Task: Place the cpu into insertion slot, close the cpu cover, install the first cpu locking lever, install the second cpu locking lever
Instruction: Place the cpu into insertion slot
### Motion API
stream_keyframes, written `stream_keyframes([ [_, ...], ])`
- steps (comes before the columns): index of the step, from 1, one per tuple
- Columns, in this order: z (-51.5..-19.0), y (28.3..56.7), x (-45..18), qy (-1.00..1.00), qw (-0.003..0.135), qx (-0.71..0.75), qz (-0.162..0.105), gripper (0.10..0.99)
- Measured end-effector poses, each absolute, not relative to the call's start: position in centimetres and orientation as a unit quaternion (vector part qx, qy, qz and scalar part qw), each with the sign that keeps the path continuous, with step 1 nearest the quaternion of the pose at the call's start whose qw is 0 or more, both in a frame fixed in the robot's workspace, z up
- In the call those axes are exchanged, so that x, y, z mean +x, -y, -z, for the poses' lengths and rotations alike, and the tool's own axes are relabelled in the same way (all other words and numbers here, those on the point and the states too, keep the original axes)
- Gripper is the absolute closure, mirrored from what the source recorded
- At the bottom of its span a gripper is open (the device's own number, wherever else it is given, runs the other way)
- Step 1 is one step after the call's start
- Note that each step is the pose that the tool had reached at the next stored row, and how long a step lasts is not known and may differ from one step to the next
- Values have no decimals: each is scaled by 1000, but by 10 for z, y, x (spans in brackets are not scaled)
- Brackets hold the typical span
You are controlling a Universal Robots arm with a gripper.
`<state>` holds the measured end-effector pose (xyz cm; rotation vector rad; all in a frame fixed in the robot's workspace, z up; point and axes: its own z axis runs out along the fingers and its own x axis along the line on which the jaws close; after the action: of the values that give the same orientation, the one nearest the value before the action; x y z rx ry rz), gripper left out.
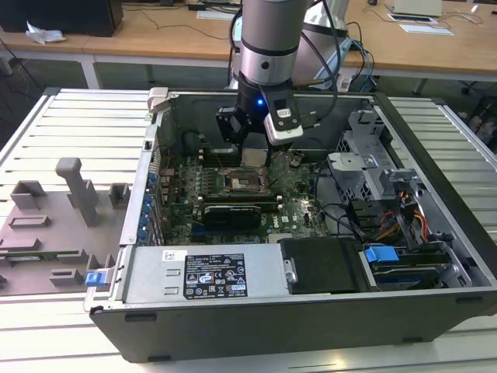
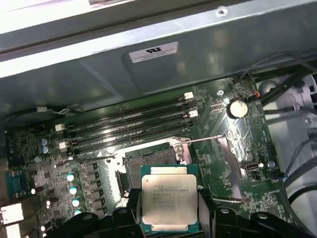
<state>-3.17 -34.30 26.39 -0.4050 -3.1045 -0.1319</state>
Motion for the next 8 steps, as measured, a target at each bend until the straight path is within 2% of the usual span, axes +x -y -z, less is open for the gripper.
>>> stream_keyframes([
  [8,-263,343,-32,980,1,-194,42,541],
])
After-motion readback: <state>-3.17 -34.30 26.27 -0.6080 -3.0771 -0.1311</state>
